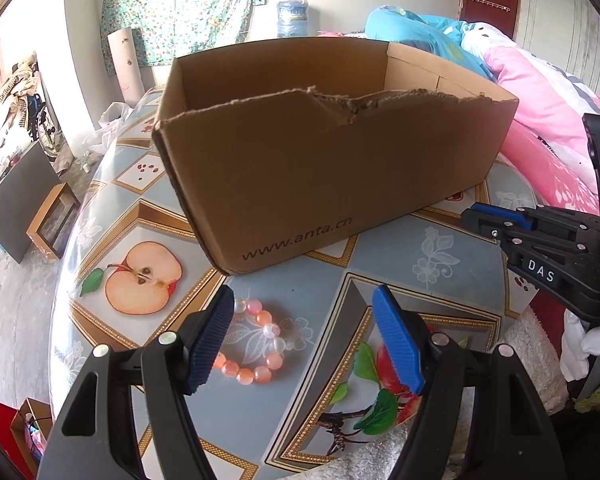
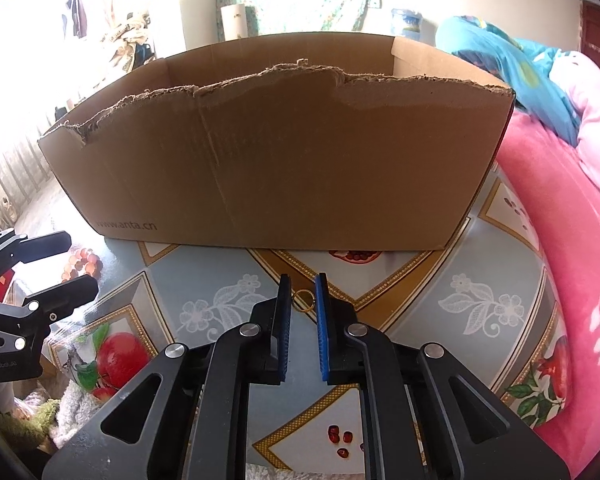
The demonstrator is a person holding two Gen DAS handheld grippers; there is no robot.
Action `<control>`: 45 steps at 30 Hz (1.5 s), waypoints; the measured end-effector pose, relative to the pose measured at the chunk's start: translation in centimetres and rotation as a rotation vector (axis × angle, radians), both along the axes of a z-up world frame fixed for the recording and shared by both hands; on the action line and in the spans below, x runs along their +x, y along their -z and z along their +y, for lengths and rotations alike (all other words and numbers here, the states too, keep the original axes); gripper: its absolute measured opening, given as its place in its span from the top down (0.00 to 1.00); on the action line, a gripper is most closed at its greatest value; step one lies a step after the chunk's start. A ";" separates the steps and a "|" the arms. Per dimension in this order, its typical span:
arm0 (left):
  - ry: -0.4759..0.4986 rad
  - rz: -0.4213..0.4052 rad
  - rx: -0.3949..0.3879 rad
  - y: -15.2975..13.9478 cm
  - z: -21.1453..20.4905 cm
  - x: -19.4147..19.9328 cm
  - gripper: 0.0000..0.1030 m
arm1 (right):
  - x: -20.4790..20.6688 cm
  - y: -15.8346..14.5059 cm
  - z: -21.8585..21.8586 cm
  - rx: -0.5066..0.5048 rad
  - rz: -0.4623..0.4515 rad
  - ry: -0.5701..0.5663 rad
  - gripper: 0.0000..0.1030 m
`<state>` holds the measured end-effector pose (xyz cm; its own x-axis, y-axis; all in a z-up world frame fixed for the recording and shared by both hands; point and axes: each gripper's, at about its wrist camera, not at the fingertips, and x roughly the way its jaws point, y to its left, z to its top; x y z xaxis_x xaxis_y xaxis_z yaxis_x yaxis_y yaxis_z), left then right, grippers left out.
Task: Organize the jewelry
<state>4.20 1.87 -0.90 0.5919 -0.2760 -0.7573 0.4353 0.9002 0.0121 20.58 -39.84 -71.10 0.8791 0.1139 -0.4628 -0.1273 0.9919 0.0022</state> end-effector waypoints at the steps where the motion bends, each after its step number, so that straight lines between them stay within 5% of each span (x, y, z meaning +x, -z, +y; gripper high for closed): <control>1: -0.007 0.001 0.001 0.0 0.2 0.0 0.32 | 0.0 0.1 0.1 0.000 -0.001 0.001 0.90; 25: -0.057 0.106 -0.001 1.8 1.7 1.7 0.69 | -0.1 0.1 -0.3 0.021 -0.006 0.003 0.90; 32: -0.066 0.090 0.002 1.9 1.7 1.6 0.91 | -0.6 -0.1 -0.4 0.022 -0.024 0.008 0.90; 45: -0.083 0.025 -0.131 -1.1 4.0 0.5 0.91 | -3.5 -1.0 -0.1 0.021 -0.082 0.021 0.90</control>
<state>4.66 5.85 0.20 0.5980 -0.3244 -0.7329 0.3579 0.9263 -0.1180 17.12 -39.92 -70.15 0.9162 0.1039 -0.3871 -0.1072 0.9942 0.0130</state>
